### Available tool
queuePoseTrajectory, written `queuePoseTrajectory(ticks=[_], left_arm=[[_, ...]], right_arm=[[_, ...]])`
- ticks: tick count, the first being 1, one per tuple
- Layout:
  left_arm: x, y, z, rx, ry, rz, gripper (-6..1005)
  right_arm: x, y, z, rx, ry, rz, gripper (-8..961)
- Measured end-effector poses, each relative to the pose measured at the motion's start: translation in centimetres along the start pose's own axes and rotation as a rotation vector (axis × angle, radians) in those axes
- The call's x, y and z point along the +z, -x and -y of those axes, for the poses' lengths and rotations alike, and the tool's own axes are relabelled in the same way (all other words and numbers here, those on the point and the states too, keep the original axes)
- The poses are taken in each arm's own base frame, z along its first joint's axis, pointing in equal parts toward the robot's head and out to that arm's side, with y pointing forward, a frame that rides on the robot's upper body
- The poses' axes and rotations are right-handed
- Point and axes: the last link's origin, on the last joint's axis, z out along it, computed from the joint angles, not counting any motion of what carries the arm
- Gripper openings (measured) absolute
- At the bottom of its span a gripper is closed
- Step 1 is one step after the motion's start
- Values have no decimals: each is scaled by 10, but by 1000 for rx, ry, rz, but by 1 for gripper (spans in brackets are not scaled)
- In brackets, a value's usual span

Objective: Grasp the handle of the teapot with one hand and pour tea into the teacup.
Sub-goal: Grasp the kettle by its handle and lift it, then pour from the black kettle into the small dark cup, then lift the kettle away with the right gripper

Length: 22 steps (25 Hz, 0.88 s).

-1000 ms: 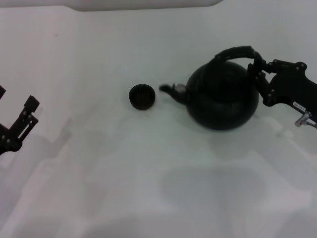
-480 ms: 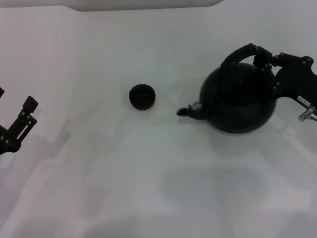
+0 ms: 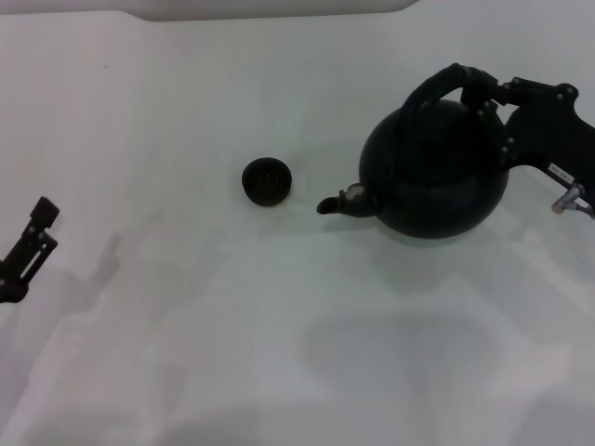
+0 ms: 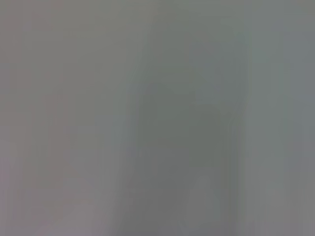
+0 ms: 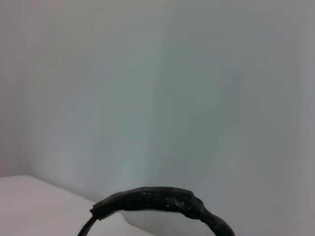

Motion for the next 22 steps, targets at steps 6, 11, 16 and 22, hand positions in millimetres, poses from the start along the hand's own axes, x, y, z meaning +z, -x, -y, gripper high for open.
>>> queuePoseTrajectory(ticks=[6,11,16,22], left_arm=[[-11,3,4,-11,-56,11,800],[-16,4,5,-17,-79,8,799],[-17,5,5,-22,-83,15,799],[-20,7,4,-27,-88,25,798]], right_arm=[[13,9,-3,-31,11,0,136],[30,13,-9,-90,15,-32,133],[44,20,-10,-142,-8,-42,130],[53,27,-8,-215,-33,-53,130]])
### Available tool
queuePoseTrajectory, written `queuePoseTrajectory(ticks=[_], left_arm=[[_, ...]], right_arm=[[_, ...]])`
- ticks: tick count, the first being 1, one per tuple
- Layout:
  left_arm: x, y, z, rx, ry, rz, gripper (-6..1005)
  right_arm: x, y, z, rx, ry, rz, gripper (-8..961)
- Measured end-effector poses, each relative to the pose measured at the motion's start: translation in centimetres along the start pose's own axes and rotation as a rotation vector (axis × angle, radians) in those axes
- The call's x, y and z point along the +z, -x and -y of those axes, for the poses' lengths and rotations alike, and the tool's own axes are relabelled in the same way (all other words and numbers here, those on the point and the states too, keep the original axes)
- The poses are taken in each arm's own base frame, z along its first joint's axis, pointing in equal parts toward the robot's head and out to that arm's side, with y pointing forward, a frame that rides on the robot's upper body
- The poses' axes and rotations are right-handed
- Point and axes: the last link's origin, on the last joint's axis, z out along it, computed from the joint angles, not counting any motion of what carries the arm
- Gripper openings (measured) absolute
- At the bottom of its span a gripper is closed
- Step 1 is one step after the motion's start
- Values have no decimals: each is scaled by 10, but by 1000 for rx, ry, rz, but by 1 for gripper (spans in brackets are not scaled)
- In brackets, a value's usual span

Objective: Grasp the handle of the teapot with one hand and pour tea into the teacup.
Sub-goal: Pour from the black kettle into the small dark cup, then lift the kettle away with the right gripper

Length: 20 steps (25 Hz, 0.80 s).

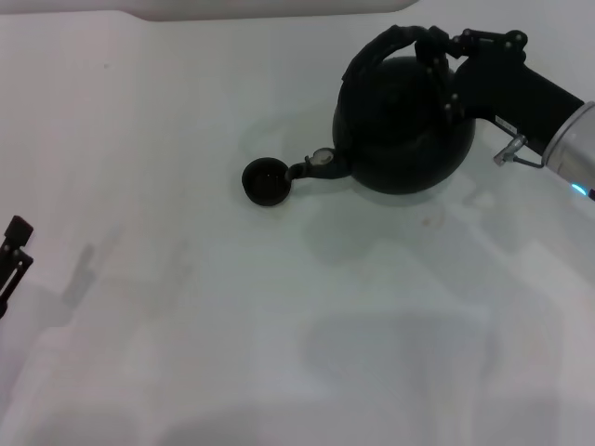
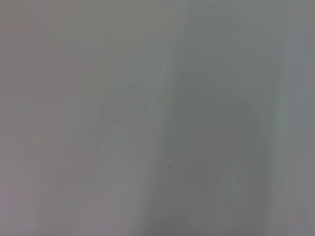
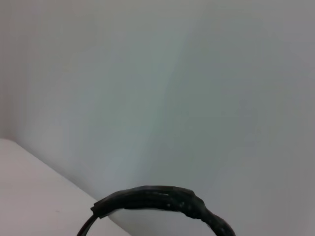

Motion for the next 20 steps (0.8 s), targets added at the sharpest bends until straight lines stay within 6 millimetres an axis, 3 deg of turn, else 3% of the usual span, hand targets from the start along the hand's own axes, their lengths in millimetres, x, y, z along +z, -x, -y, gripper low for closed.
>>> queuePoseTrajectory(ticks=[10,20], left_arm=[[2,0,0,1,1,1,799],[6,0,1,2,4,-1,800]], right_arm=[[4,1,3,-51,-47,-41,128],[17,9,-12,-130,-27,-84,126]])
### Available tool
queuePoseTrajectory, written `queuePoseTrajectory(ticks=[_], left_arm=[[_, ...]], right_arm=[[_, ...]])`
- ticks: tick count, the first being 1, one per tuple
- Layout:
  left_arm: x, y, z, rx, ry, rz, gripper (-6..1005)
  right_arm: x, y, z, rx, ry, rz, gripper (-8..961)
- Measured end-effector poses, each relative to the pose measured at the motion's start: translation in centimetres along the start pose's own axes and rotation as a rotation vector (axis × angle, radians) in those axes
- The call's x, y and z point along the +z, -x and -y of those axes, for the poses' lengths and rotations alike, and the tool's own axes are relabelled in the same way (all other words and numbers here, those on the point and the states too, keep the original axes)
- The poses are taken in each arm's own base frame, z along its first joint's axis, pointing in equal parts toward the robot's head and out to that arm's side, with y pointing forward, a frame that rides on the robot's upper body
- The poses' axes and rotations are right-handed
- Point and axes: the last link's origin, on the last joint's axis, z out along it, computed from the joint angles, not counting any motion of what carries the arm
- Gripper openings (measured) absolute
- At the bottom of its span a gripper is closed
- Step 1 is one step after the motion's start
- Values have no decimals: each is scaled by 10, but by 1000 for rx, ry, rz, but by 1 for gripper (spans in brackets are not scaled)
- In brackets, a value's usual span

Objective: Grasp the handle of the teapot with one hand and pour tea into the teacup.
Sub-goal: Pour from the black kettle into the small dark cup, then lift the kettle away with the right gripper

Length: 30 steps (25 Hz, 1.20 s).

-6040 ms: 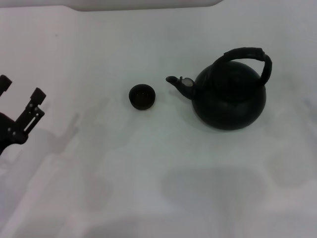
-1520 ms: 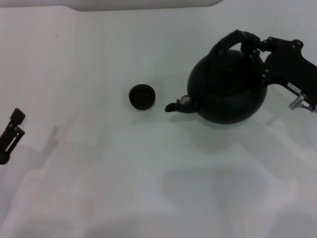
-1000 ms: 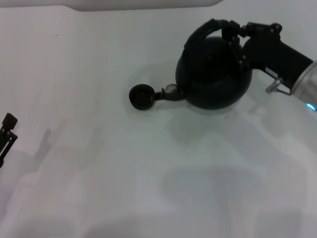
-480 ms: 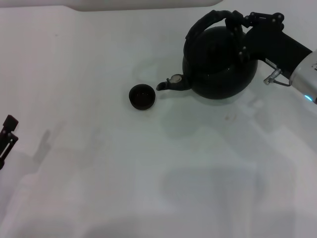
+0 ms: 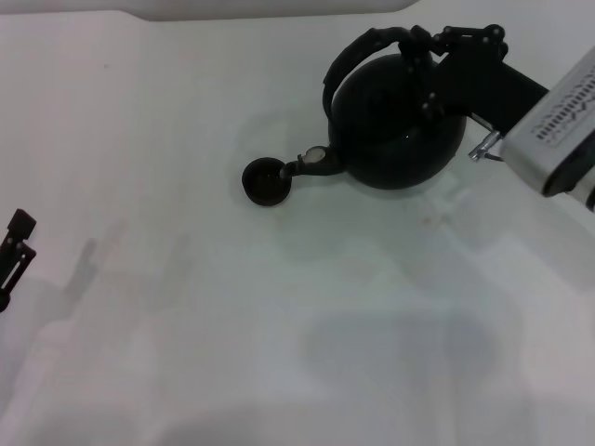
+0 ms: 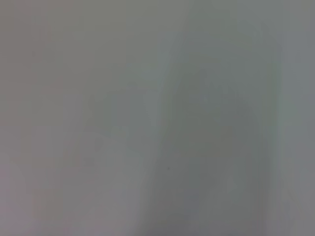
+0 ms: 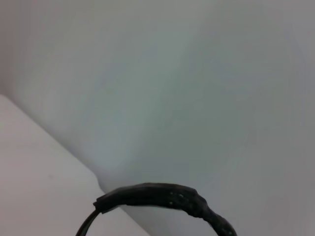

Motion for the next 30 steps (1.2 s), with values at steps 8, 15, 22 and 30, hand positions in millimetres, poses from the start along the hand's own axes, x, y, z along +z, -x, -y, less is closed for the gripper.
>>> queuePoseTrajectory(ticks=[8,15,22,30], left_arm=[[2,-1,1,0,-6,-4,800],[6,0,1,-1,1,-2,799],[8,0,1,-1,3,-2,799],[9,0,1,-1,3,0,799]], right_arm=[[4,3,-2,-25,-2,-28,125],[7,6,2,-40,-23,-48,123],[8,10,4,-48,-40,-71,124],[11,17,-3,-90,-29,-88,120]])
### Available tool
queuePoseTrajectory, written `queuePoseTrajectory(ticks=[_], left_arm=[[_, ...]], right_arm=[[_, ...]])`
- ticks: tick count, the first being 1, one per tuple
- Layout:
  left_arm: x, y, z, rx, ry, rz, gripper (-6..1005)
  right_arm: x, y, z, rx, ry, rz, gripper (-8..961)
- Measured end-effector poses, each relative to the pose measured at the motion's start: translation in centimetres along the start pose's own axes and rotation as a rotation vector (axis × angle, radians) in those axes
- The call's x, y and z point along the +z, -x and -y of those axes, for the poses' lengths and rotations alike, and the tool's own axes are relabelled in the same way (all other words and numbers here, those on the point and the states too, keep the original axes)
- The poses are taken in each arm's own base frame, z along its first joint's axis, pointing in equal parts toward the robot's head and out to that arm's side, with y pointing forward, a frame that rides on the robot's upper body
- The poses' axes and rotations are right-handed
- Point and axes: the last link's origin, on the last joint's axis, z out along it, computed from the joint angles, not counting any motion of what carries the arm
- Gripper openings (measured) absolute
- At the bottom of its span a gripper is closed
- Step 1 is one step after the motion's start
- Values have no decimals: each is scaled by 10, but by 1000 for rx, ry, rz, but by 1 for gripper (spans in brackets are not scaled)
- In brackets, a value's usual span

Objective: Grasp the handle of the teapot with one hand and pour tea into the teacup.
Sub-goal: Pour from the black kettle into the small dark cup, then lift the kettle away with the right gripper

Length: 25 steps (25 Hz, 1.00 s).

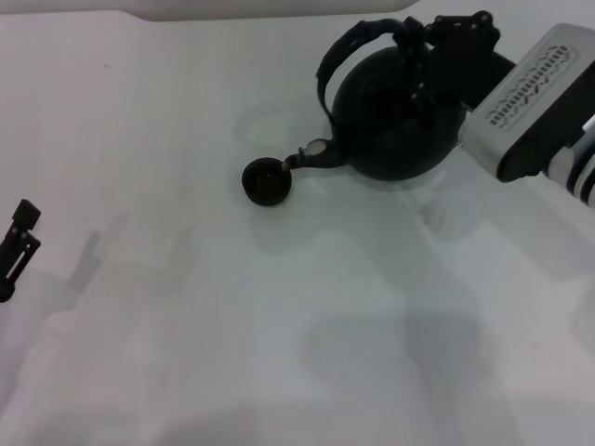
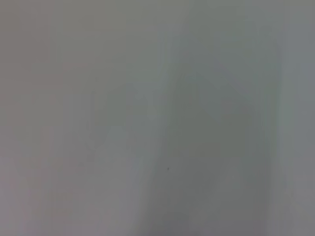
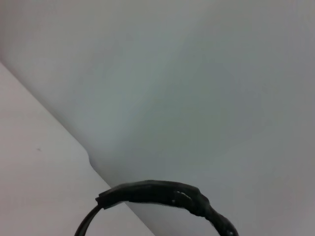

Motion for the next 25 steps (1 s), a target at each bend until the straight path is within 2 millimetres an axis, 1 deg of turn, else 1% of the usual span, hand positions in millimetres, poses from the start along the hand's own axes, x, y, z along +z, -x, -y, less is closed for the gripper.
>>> queuePoseTrajectory(ticks=[11,25], left_arm=[[2,0,1,2,4,-1,799],[2,1,2,3,-3,10,799]], right_arm=[[0,6,-6,-23,13,-3,120],[1,10,-6,-47,9,-4,119]])
